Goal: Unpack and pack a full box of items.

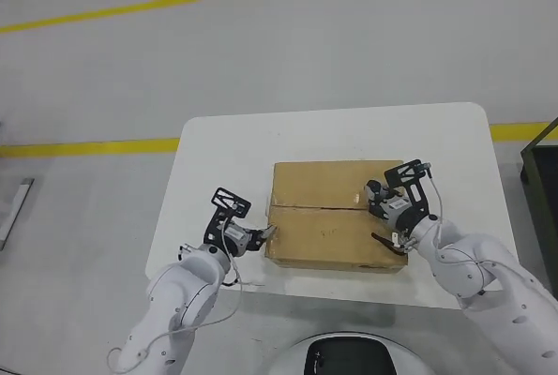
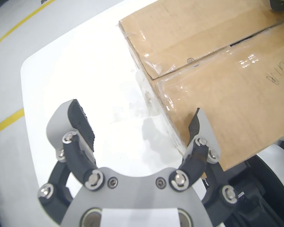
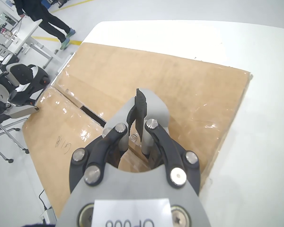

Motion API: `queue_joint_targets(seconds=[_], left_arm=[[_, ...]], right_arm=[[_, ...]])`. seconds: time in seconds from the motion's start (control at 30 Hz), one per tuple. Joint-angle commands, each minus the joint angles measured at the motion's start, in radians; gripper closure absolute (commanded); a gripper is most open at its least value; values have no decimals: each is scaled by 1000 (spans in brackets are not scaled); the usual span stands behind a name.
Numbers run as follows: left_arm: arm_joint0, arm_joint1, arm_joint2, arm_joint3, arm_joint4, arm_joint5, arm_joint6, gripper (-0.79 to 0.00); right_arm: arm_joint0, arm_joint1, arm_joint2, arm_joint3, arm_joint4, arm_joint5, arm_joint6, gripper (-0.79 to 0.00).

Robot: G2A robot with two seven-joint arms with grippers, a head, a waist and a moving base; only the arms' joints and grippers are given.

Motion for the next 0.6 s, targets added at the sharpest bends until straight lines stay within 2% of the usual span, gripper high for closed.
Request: queue_joint_targets(seconds=[0.0,0.13,0.23,0.37,0.57], left_arm=[[4,0,-23,-14,-11,22,-8,-785],[11,-1,-80,-26,-30,108,-24,-785],[9,-4,-93,4,-19,167,-28,-785],[-8,-9,-50,72,93,184,17,-785],[-37,-23,6,148,100,197,61,-785]], right_arm=[[1,-1,-1,5,-1,-2,-1,0],[3,-4,-2,11,-2,-2,-4,0],[1,-6,-1,13,-2,-3,-4,0],[-2,-8,1,12,0,-6,-1,0],[-7,-11,8,10,4,-9,4,0]])
